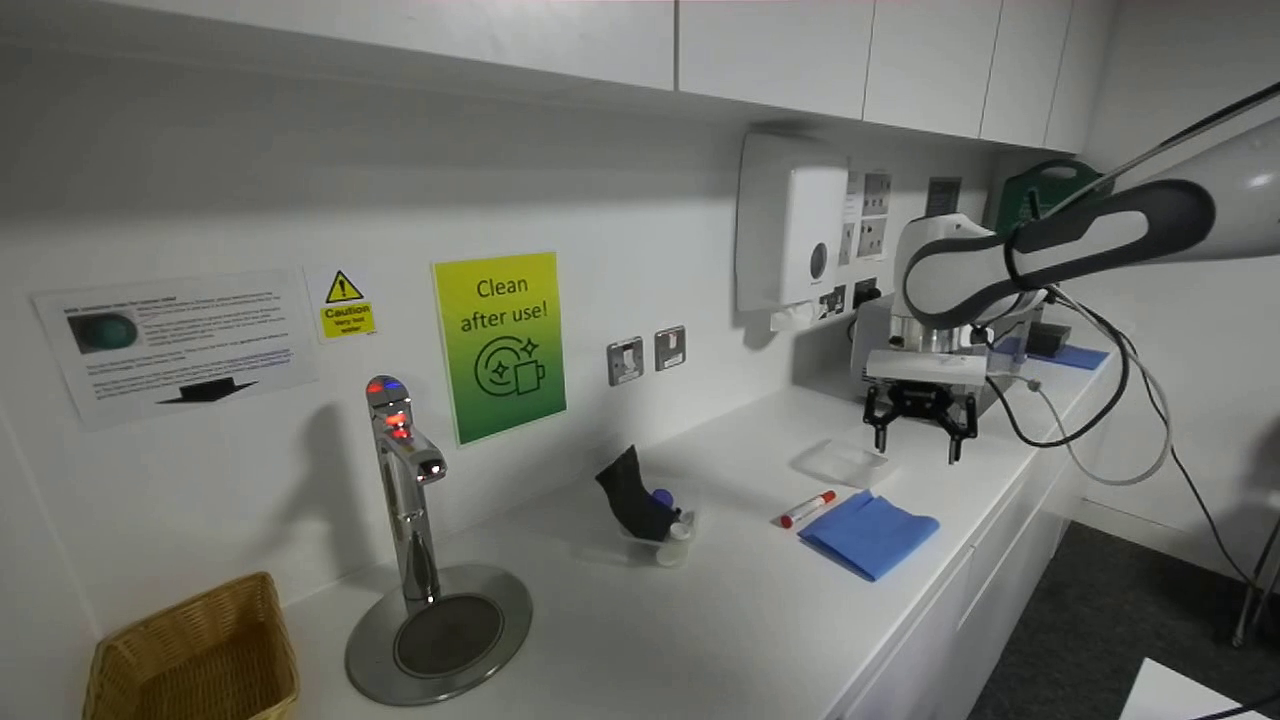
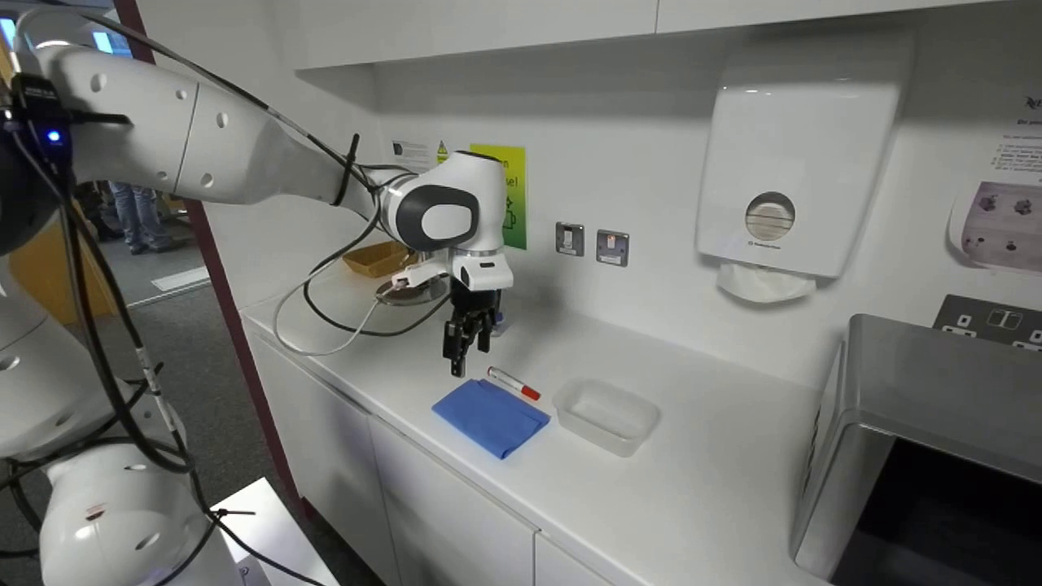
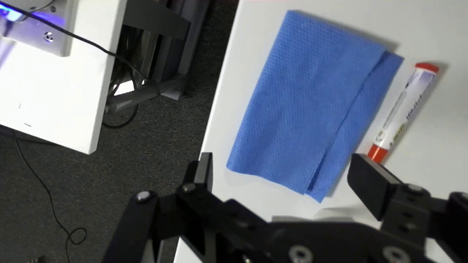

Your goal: Put the marker inside the container

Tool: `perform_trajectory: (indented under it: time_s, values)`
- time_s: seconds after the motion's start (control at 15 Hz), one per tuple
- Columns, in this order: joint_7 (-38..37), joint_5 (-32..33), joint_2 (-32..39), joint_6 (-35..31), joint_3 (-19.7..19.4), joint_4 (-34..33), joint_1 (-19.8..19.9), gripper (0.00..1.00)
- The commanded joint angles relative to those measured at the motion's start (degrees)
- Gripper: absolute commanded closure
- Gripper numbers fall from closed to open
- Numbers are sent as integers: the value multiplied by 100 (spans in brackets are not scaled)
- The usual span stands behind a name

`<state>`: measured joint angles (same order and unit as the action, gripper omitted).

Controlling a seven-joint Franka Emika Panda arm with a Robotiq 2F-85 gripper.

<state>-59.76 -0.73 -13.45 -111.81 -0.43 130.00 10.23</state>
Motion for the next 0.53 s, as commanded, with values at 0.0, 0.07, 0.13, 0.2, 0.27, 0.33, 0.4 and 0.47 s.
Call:
perform_trajectory:
  time_s: [0.0, 0.07, 0.13, 0.2, 0.27, 0.33, 0.4, 0.47]
  values:
    - [-931, -73, 531, -431, -112, -471, 23, 0]
    - [-1238, -52, 639, -549, -130, -560, 2, 0]
    - [-1573, -20, 748, -657, -133, -665, -25, 0]
    - [-1953, 34, 866, -778, -116, -776, -60, 0]
    - [-2346, 112, 975, -892, -98, -883, -98, 0]
    - [-2752, 219, 1097, -1000, -80, -997, -146, 0]
    - [-3047, 317, 1197, -1041, -76, -1104, -203, 0]
    - [-3300, 414, 1304, -1055, -70, -1212, -263, 0]
